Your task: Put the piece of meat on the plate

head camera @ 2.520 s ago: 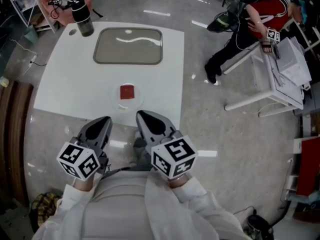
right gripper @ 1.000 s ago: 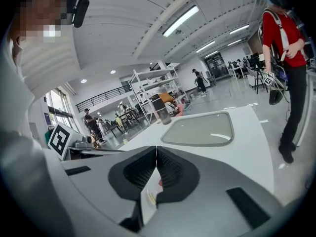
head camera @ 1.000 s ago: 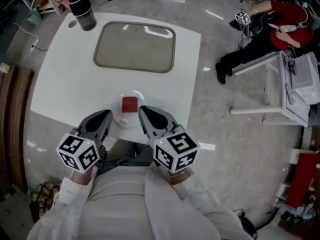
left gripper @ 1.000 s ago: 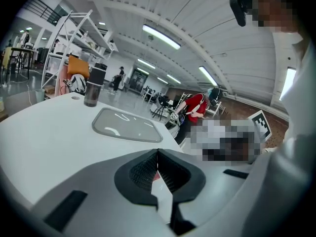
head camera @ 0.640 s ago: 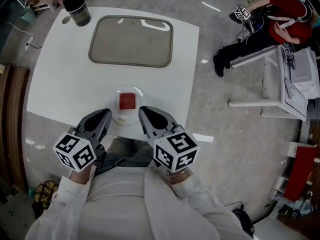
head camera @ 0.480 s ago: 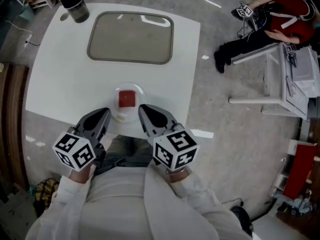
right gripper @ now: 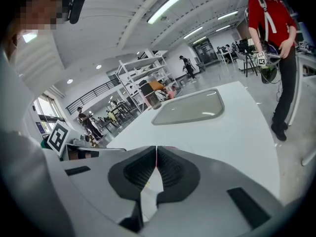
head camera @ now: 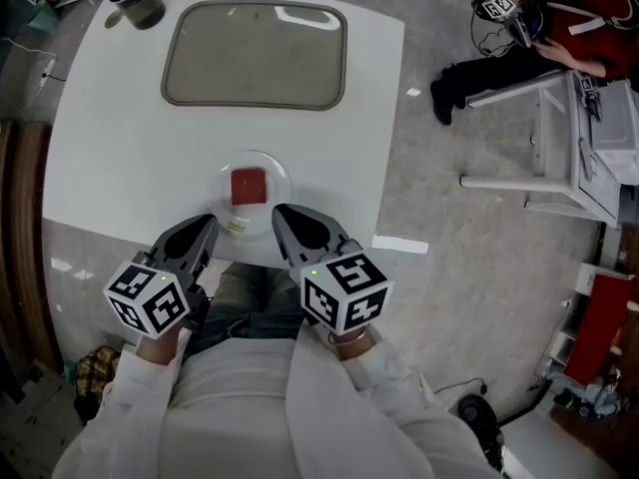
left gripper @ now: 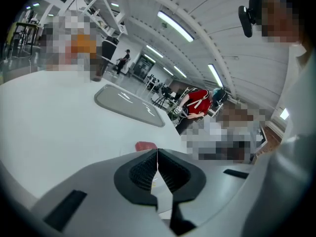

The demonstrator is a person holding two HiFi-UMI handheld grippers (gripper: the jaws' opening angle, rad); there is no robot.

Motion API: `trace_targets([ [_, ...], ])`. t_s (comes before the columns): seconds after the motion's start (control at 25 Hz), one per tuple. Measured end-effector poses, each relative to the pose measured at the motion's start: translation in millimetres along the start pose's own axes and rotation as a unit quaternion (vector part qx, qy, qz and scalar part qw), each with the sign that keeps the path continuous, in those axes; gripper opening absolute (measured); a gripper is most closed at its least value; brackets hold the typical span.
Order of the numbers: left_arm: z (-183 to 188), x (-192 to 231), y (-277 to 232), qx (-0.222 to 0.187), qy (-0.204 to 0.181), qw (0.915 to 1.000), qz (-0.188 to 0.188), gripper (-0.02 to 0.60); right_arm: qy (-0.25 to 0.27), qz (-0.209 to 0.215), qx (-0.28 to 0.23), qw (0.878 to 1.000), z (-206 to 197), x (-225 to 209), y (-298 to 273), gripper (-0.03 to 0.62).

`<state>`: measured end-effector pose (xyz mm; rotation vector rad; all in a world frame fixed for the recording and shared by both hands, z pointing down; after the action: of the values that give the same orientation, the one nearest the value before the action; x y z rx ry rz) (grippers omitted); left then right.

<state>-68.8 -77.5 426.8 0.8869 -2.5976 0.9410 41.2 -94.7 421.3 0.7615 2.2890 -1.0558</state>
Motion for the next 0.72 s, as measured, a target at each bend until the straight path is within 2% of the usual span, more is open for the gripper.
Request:
trace_targets([
  [0.72,-40,29,-15,0.047,0.035,0.9974,0.041,0.012,-0.024,-0.030,0.039,0.998,-31,-32,-14,0.017],
])
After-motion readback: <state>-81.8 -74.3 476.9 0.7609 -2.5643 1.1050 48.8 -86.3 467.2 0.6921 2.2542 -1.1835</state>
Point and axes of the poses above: the fingertips, and each gripper's own axes: y backward along the fingers, x to its left, z out of its top, the point moved 1 cm from there along y, backward along the fingers, and after that the axes turned 13 degrees about -y, right-handed, at the moved point
